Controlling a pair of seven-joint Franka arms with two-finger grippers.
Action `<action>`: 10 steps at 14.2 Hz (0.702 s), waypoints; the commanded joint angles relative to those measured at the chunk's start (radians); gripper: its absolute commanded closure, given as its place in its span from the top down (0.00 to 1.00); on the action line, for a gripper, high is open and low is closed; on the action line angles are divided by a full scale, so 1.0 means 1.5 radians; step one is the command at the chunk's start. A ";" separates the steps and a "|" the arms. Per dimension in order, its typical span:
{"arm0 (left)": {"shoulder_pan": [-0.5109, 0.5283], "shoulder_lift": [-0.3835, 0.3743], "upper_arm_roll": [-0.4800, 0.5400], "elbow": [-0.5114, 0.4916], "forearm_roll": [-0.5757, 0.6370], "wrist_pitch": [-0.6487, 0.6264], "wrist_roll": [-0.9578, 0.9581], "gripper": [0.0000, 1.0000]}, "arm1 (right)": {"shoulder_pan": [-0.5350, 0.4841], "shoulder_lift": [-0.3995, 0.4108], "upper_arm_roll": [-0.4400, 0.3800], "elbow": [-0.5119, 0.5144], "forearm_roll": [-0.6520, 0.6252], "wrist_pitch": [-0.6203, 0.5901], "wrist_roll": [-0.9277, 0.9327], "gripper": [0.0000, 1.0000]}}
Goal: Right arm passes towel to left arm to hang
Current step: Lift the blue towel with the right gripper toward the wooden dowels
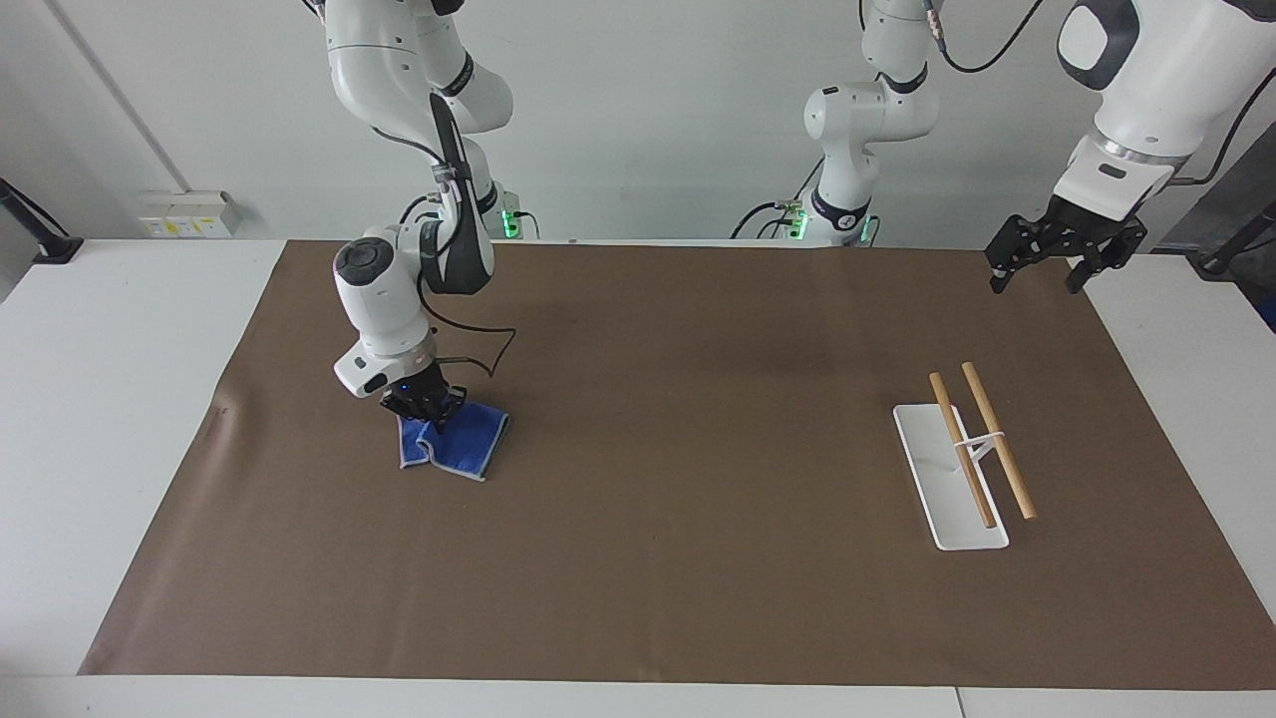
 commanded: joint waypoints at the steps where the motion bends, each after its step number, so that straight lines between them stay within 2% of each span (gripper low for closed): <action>1: 0.006 -0.017 -0.005 -0.016 0.004 -0.005 -0.007 1.00 | -0.002 -0.032 0.018 0.034 0.079 -0.053 -0.033 0.00; 4: 0.006 -0.017 -0.004 -0.016 0.004 -0.005 -0.007 1.00 | -0.002 -0.039 0.044 0.099 0.175 -0.106 -0.031 0.00; 8: 0.006 -0.017 -0.005 -0.016 0.004 -0.005 -0.007 1.00 | -0.002 -0.048 0.070 0.160 0.395 -0.170 -0.036 0.00; 10: 0.006 -0.018 -0.001 -0.011 0.006 -0.030 -0.007 1.00 | -0.002 -0.049 0.083 0.172 0.534 -0.191 -0.038 0.00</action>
